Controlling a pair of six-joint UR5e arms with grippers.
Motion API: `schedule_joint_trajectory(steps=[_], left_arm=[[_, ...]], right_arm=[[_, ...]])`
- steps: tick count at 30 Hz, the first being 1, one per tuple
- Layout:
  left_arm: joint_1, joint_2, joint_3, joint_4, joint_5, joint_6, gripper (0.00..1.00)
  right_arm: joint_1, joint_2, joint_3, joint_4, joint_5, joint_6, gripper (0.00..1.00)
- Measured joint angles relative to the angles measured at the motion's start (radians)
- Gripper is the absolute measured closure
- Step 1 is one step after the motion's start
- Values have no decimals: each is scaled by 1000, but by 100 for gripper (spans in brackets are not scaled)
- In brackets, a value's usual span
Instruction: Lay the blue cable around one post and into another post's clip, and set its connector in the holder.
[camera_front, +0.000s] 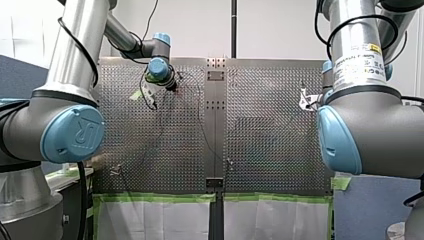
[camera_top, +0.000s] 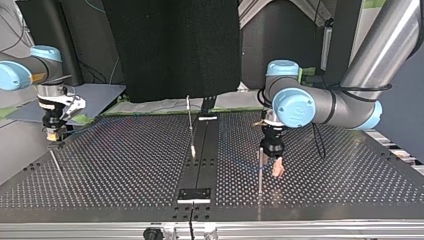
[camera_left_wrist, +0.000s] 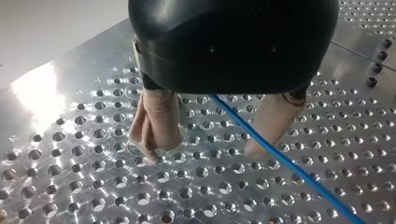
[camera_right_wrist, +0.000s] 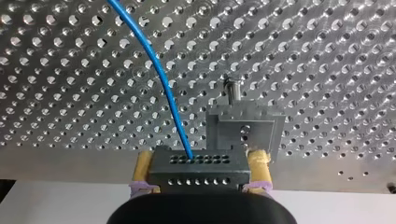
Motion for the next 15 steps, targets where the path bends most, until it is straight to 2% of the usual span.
schedule_joint_trajectory(steps=[4, 9, 15], left_arm=[[2, 0, 0, 0, -3, 0, 0], [4, 0, 0, 0, -4, -1, 0], [7, 0, 0, -1, -7, 1, 0]], right_arm=[[-6, 0, -1, -11, -27, 1, 78], [-20, 0, -1, -18, -76, -3, 78], [-44, 0, -1, -34, -139, 1, 78]])
